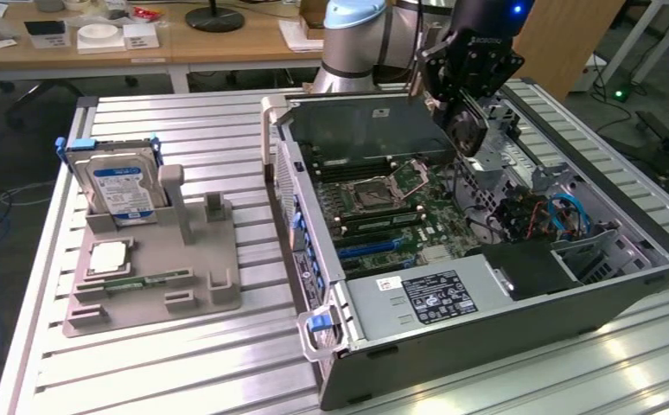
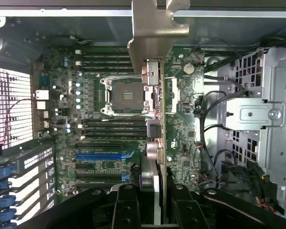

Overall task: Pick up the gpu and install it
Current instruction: 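Pick up the gpu and move the gpu toward the slot, then insert the gpu into the slot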

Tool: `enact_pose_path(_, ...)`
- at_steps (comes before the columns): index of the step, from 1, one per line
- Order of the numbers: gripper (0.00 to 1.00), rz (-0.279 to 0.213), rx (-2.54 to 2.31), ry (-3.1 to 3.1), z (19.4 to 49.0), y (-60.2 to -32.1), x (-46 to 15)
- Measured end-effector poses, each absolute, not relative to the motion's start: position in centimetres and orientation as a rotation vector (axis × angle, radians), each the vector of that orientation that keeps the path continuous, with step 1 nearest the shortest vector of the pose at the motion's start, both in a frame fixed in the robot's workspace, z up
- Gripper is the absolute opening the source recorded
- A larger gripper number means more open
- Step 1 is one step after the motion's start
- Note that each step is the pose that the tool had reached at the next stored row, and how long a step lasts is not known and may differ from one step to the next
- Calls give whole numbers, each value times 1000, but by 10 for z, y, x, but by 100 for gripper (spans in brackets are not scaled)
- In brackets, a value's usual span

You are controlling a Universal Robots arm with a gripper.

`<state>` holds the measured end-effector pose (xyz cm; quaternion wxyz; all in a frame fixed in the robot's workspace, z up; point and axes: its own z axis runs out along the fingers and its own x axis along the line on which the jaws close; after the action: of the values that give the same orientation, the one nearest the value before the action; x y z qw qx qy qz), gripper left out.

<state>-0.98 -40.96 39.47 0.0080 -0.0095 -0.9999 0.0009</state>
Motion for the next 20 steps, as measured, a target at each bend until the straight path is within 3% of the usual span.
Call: enact_pose_path(20,28,7,29,-3124,395,-410,-10)
